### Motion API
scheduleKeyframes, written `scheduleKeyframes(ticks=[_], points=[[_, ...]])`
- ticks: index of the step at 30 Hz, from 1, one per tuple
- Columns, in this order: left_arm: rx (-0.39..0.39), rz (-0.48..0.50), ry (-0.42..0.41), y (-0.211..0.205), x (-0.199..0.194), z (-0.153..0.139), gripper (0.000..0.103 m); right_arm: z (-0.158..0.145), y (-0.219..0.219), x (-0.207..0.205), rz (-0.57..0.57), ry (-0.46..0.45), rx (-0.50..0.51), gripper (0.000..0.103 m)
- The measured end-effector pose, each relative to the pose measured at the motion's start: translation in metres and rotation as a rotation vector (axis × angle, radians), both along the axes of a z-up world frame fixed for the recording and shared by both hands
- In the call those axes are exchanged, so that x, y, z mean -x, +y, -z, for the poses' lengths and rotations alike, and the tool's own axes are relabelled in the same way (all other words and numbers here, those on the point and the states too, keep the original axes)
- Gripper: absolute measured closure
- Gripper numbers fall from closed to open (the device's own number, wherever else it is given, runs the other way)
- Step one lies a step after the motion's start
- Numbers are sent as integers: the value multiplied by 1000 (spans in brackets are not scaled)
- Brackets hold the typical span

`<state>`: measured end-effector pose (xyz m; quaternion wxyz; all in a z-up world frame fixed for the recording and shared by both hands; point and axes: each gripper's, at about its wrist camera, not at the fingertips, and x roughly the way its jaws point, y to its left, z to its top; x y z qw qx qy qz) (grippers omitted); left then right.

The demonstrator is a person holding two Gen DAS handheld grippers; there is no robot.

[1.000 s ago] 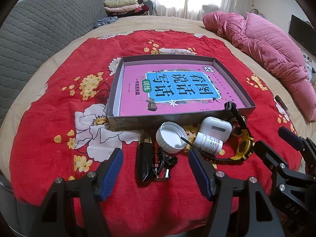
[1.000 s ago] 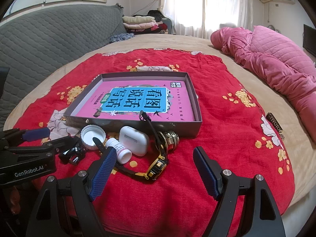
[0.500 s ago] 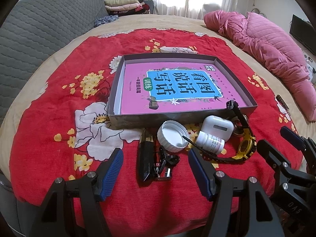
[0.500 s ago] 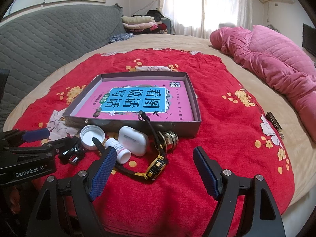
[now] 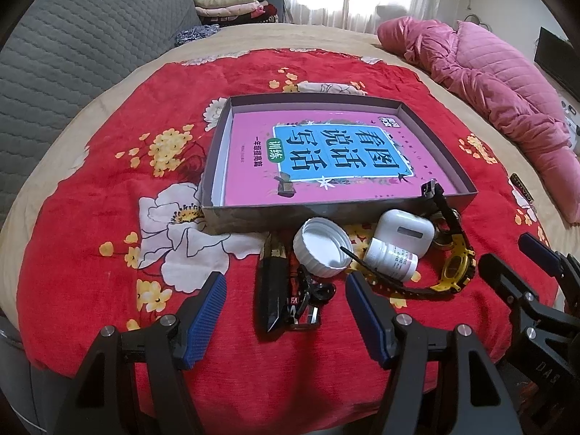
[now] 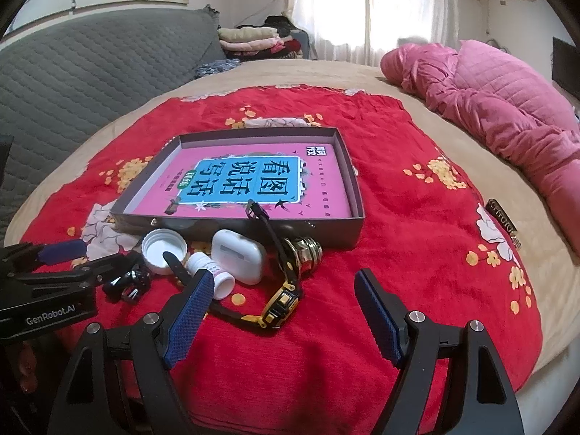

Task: Organize rigid objects
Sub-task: 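Grasp the black gold-topped tube with the left tool while the right tool grasps the yellow-black watch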

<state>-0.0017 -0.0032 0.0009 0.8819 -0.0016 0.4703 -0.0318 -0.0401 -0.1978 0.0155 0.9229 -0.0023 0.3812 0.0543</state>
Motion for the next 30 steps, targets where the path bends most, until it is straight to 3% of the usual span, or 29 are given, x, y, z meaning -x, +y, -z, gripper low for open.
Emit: scheduleKeyframes(ticks=[21,30], points=[[-11,-65,72,25,-9,16,36,10,-7,-7,25,44,-23,22],[27,-62,104,36,-13,23,35,15,-7,-10,22,62,-29,22]])
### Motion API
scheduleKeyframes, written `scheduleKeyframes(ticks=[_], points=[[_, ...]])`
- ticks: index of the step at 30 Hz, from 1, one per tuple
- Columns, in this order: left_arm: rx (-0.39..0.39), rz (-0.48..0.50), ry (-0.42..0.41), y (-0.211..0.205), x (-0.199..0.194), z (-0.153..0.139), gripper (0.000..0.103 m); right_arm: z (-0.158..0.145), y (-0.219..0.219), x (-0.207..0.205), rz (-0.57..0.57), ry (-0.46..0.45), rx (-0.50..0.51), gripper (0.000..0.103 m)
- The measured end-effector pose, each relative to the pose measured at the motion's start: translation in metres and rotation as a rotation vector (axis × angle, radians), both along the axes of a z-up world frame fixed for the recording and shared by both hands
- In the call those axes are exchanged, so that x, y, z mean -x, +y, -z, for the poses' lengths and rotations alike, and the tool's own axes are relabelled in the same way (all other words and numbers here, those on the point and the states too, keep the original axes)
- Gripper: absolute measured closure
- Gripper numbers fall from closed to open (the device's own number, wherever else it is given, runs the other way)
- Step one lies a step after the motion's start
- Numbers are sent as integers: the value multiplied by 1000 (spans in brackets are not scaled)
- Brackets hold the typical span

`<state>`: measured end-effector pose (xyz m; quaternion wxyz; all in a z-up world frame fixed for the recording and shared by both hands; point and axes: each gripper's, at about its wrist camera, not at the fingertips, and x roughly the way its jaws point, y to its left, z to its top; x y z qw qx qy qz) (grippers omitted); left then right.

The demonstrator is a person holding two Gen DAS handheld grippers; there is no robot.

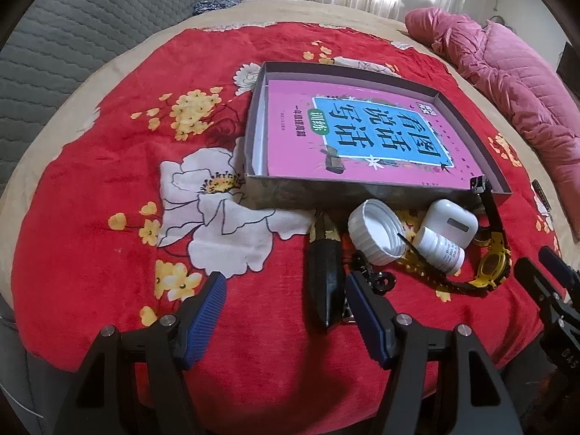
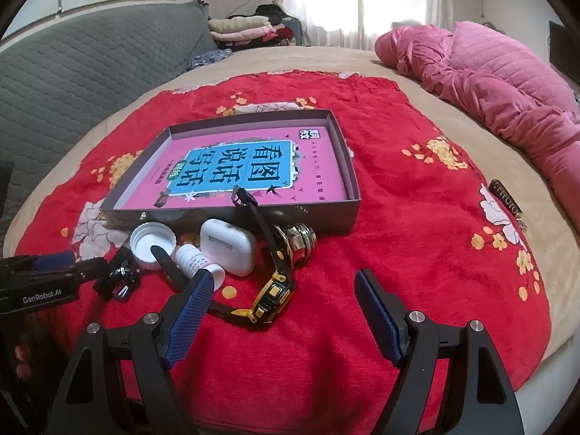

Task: Organize rigid objects
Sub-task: 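Grasp the black gold-topped tube with the left tool while the right tool grasps the yellow-black watch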

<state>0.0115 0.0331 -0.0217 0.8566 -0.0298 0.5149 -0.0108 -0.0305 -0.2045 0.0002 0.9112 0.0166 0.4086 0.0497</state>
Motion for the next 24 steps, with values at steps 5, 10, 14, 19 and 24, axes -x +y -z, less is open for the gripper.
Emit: scheduleKeyframes(ticks=[5,10,14,19,24], points=[[3,16,10,-3,-7,5,35,4,0,-3,0,15,-3,22],[13,11,39,-1,-14,14,35,9,1,-7,-6,31,-1,22],[-8,7,64,-1,-17,21,35,13,1,-10,-6,47,2,22],[-6,-2,84,1,-23,28,35,22,0,-19,2,81,-3,22],[-18,-1,78,0,-28,31,35,29,-9,-25,42,117,-26,22]])
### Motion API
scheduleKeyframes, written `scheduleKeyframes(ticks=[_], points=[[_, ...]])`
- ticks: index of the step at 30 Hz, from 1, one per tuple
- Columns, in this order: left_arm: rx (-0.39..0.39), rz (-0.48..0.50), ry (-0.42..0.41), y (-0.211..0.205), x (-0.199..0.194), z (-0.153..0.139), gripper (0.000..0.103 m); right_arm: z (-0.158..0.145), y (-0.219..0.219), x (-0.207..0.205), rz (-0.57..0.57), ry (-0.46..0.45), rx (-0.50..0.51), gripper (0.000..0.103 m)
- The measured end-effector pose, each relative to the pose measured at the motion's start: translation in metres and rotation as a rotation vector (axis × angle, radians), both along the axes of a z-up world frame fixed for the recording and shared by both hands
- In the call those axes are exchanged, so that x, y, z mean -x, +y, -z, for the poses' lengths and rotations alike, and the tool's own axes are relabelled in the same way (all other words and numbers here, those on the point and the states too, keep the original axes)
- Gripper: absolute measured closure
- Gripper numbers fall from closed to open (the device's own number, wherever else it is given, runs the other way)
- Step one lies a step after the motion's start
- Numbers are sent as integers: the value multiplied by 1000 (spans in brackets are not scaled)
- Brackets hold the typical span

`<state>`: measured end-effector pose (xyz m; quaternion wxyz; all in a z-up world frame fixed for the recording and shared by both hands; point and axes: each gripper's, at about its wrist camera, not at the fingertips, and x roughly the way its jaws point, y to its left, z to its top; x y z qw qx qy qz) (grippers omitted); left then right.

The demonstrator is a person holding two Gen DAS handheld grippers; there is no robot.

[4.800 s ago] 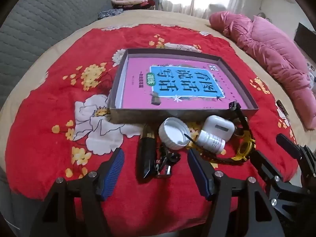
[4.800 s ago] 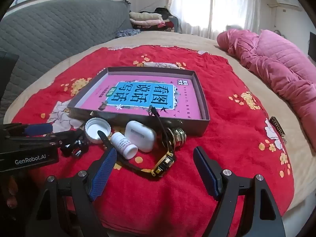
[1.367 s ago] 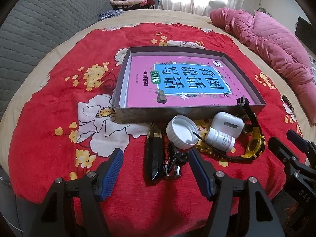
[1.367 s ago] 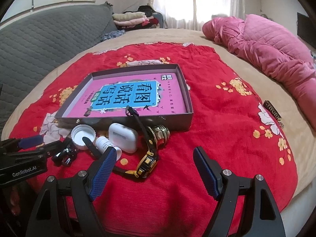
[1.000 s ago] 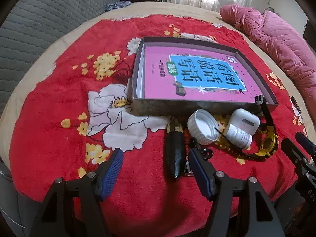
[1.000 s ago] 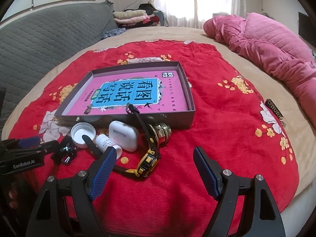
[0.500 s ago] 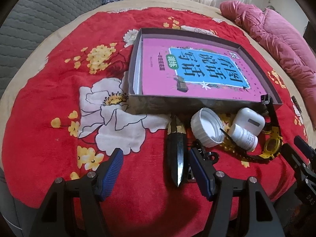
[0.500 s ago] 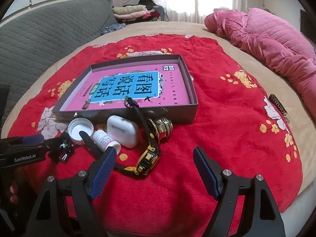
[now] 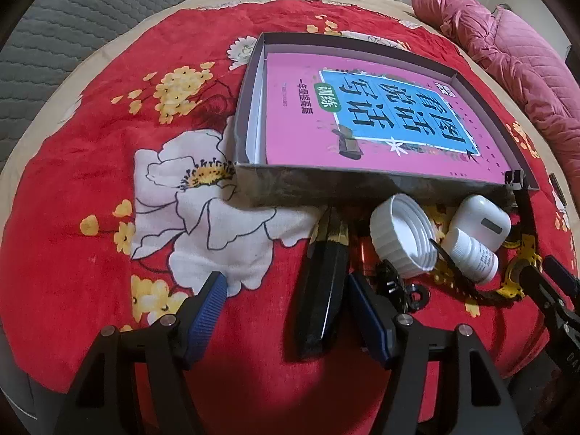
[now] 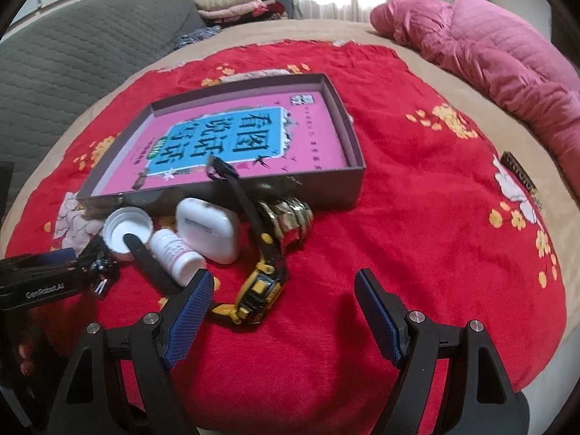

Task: Organize rigid objects
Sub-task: 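Grasp the black gold-topped tube with the left tool while the right tool grasps the yellow-black watch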

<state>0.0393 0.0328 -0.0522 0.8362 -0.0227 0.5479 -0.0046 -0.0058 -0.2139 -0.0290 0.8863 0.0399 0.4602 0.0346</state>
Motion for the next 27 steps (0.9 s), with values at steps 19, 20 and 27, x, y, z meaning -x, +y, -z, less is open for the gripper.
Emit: scheduleKeyframes(ticks=[19,20,27], points=[[14,43,-62,-6,-18,0,61,17,18,-9,-34,69,-6,70],[14,48,-63,-7,-19,1,62,17,18,-9,-33,70,-6,70],[28,83,-74,-10,-21,2,77,15,14,-8,-27,60,-21,79]])
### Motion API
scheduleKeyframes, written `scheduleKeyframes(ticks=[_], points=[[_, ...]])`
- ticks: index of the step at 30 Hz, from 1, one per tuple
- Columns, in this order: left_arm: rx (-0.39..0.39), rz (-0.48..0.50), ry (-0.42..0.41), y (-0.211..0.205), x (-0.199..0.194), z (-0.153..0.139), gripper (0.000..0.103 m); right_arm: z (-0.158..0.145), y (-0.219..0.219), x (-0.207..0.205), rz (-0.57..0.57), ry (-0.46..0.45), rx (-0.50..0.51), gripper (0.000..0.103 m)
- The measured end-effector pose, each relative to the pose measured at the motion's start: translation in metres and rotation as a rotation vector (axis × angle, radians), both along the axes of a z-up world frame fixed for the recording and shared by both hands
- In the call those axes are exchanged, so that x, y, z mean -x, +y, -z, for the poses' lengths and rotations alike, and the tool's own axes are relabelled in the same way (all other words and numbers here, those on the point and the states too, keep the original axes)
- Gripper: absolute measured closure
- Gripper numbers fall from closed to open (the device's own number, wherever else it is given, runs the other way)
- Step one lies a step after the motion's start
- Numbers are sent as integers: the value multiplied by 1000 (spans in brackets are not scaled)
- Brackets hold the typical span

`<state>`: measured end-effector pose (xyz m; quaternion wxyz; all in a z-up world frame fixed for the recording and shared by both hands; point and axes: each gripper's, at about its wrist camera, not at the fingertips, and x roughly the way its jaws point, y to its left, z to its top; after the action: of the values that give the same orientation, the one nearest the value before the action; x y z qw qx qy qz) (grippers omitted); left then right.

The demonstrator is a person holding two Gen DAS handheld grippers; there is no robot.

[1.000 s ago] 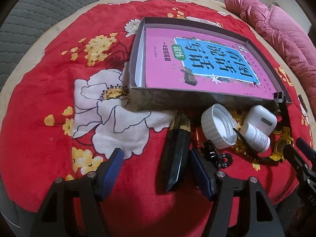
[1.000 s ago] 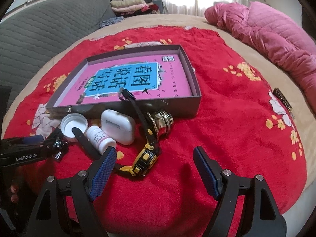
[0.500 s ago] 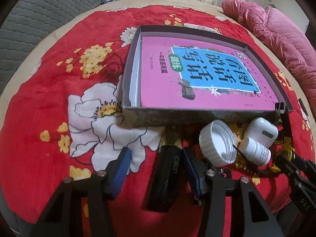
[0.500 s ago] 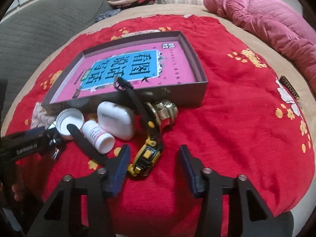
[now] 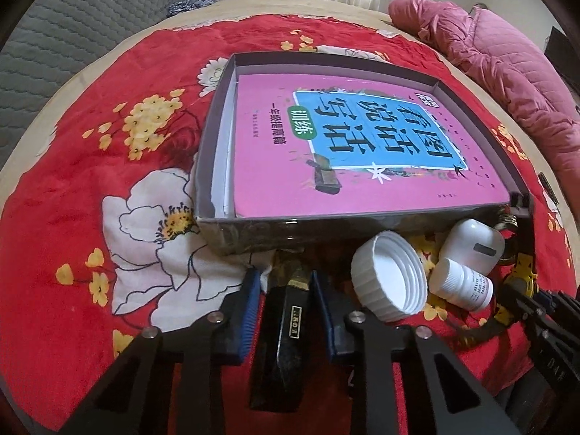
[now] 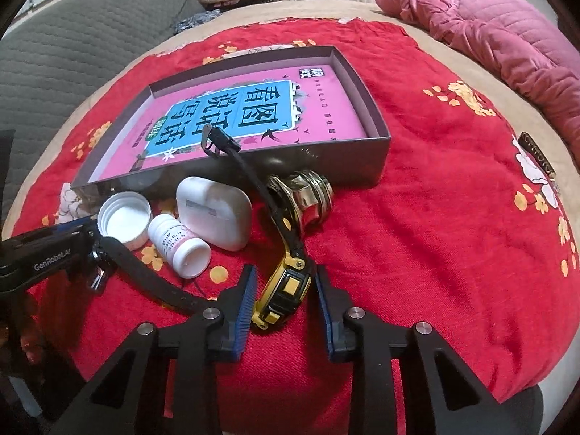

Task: Organize rigid objects
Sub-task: 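Grasp the black gold-topped tube with the left tool while the right tool grasps the yellow-black watch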

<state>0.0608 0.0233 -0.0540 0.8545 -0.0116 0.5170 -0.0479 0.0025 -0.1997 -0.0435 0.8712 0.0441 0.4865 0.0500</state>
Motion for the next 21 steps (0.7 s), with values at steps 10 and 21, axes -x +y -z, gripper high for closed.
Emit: scheduleKeyframes(ticks=[10,21], points=[[35,24,-30,4,7,-12,80,-9,-6,3,16,-24,-25,85],[74,15,-55,11,19,-29,80,-23,-14,9,30,-72,-51,86]])
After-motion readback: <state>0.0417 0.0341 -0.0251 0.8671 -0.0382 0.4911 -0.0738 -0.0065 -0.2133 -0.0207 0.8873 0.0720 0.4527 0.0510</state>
